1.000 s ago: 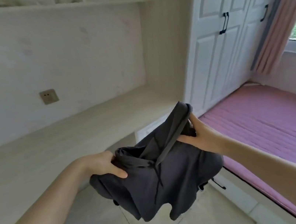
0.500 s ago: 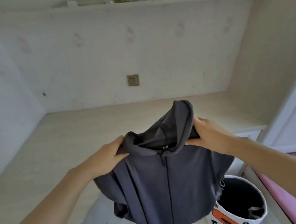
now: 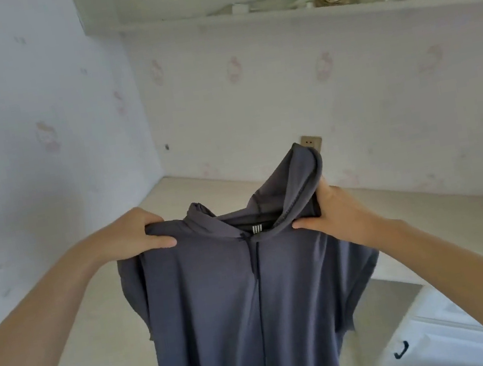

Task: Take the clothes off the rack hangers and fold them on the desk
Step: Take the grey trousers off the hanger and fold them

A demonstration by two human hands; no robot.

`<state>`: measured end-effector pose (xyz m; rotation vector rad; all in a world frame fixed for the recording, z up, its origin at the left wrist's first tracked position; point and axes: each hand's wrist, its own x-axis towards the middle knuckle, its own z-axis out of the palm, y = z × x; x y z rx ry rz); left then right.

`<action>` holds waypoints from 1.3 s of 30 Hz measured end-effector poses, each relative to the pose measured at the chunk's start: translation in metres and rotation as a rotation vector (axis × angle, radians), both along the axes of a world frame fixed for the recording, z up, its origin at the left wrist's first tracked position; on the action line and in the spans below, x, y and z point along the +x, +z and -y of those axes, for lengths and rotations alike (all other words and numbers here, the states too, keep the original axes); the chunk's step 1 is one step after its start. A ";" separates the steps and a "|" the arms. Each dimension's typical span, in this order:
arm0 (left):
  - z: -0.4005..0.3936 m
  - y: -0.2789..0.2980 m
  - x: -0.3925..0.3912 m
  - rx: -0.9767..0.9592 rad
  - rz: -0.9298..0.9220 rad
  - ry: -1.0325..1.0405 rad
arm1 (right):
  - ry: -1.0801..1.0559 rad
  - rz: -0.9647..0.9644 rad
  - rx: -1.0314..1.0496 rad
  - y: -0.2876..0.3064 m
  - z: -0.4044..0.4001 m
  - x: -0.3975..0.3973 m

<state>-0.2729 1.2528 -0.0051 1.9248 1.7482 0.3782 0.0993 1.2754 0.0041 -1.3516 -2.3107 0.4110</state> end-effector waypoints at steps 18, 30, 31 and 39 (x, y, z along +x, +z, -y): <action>-0.236 -0.119 -0.157 -0.172 0.020 0.181 | -0.053 -0.278 -0.520 -0.100 -0.311 -0.169; -0.268 -0.175 -0.191 -0.271 0.101 0.436 | 0.640 0.454 0.267 -0.153 -0.391 -0.197; -0.284 -0.171 -0.196 -0.184 0.108 0.480 | 0.634 0.439 0.310 -0.148 -0.405 -0.207; -0.387 -0.264 -0.195 0.023 -0.363 0.561 | 0.260 0.610 0.009 -0.239 -0.528 -0.288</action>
